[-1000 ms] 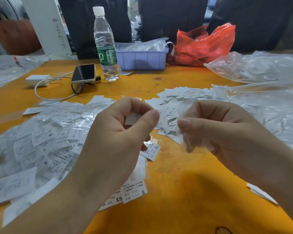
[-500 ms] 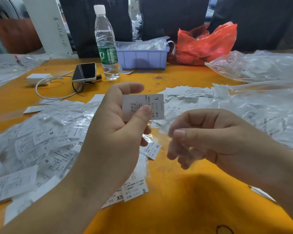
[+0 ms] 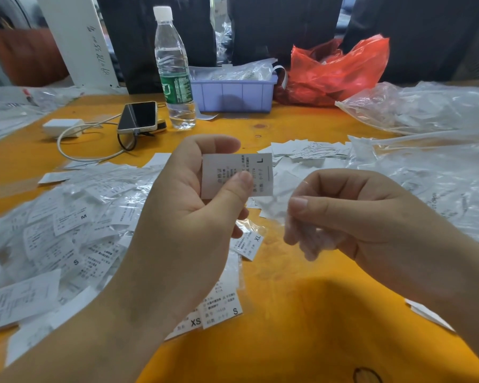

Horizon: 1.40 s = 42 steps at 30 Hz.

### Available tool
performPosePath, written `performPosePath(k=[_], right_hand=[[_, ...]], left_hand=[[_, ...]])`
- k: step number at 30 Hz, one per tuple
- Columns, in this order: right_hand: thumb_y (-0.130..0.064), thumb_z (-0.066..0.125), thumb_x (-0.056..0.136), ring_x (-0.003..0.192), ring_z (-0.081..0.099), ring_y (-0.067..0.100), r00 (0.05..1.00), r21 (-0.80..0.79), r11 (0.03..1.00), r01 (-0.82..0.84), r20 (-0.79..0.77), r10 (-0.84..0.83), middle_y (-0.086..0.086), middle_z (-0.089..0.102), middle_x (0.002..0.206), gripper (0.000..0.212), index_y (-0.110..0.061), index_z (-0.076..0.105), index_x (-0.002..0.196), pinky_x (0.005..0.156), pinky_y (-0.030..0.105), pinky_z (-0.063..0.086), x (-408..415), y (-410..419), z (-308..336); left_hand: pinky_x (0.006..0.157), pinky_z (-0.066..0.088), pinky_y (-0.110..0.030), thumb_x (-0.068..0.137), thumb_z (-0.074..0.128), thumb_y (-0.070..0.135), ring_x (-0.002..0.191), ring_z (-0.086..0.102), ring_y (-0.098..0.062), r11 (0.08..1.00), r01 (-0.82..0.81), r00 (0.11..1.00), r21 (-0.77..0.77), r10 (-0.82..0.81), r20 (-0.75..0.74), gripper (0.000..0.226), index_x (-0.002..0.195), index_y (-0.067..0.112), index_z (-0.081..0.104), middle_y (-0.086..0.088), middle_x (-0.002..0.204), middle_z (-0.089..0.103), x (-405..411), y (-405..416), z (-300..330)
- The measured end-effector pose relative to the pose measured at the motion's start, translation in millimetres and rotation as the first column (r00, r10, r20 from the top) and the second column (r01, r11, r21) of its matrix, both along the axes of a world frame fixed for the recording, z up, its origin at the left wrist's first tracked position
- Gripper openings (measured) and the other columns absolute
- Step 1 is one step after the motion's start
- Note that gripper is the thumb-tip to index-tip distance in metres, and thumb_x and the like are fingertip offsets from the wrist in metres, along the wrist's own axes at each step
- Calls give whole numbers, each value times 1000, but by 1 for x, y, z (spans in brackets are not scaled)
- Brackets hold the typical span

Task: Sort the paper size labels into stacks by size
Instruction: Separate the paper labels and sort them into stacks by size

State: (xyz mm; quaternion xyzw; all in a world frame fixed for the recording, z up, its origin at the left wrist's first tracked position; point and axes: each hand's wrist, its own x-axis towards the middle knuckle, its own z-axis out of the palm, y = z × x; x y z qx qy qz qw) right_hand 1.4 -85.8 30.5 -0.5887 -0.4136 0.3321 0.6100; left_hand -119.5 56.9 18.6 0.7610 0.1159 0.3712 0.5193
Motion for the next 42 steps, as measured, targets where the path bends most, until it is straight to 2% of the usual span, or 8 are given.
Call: performPosePath(k=[9,20,32,42], right_hand=[[-23,70,71,53,56,13,999,-29,999,-18,37,19,7,65,66,12,-11,71,68,52,23,49,-1,-1,2],[-22,70,70,51,56,14,999,-29,999,21,31,-20,9,64,65,10,-14,71,65,48,18,45,-2,0,2],[-22,69,72,52,56,12,994,19,998,57,98,-59,2,64,62,10,-13,72,67,52,20,47,-1,0,0],[-20,67,74,54,57,11,986,46,994,102,128,-107,-1,63,62,10,-14,72,69,54,24,50,0,0,0]], left_hand=[[52,54,-22,80,61,32,64,66,-10,1000,-6,1000,-20,6,18,25,103,40,59,17,85,66,1,0,2],[53,54,-21,81,61,31,61,65,-10,999,16,999,-42,-14,30,24,102,41,59,13,83,67,0,-2,3],[53,50,-15,80,62,34,59,64,-7,999,23,1000,37,-23,-10,25,104,41,56,16,72,68,-2,-7,5],[52,54,-23,78,64,36,63,64,-9,998,56,996,38,-53,-65,20,97,41,63,11,78,68,-2,-5,4]])
